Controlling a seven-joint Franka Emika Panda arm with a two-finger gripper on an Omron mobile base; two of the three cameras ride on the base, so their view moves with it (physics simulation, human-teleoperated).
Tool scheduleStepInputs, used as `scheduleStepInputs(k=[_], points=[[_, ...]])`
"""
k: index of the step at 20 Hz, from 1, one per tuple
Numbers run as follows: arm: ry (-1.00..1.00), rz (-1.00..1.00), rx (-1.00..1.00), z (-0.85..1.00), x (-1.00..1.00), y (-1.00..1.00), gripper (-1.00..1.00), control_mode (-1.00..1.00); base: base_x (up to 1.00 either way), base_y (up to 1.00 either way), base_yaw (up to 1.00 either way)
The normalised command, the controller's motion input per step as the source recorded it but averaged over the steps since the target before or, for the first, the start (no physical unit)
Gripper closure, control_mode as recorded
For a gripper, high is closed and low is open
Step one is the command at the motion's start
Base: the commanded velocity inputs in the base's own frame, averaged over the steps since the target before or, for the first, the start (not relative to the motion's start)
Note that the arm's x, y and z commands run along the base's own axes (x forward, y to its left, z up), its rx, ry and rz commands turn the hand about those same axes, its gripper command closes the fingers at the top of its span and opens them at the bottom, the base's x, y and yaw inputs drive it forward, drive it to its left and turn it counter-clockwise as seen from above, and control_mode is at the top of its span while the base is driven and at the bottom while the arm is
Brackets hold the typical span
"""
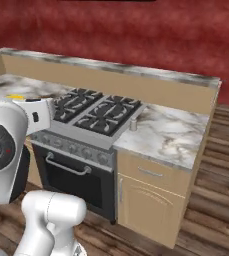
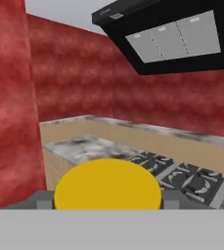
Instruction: Collect the turmeric, mayonnaise, and shaker from the cabinet and place them next to the stove.
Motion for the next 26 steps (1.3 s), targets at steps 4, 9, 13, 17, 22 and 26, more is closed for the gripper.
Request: scheduleStepInputs(k=[4, 9, 13, 17, 22, 26], points=[[0.00, 0.00, 0.00, 0.00, 0.00, 0.00, 1.00, 1.00, 0.35, 0.83, -0.38], [0.00, 0.00, 0.00, 0.00, 0.00, 0.00, 1.00, 1.00, 0.44, 0.95, -0.31], [0.00, 0.00, 0.00, 0.00, 0.00, 0.00, 1.00, 1.00, 0.52, 0.94, -0.25], [0.00, 0.00, 0.00, 0.00, 0.00, 0.00, 1.00, 1.00, 0.64, 0.73, -0.20], [0.00, 0.00, 0.00, 0.00, 0.00, 0.00, 1.00, 1.00, 0.67, 0.63, -0.17], [0.00, 0.00, 0.00, 0.00, 0.00, 0.00, 1.00, 1.00, 0.66, 0.45, -0.09]])
